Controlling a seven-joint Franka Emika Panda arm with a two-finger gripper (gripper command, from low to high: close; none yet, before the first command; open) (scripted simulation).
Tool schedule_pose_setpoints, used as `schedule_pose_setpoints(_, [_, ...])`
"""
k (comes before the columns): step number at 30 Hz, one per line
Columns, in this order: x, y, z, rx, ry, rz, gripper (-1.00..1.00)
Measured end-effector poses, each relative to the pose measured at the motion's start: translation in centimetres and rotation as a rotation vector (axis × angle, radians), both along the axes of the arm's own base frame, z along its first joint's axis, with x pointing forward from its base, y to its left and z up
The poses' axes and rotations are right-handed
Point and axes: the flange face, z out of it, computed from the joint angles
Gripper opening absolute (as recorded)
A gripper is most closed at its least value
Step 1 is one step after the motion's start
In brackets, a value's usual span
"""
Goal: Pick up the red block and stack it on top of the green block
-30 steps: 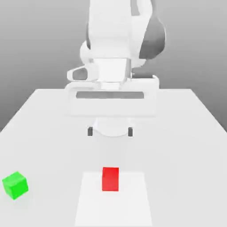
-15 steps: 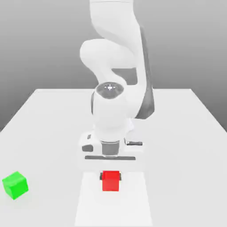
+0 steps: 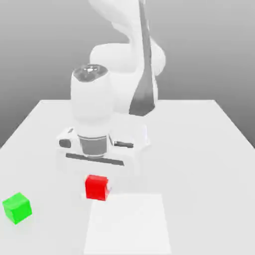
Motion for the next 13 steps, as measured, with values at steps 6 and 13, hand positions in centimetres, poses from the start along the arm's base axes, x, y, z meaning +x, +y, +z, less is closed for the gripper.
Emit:
schedule_pose_setpoints(6, [-1.6, -12.9, 0.1, -0.006, 0.001, -0.352, -1.0])
schedule_pose_setpoints(13, [-1.7, -13.3, -4.3, -0.007, 0.002, -0.364, 1.0])
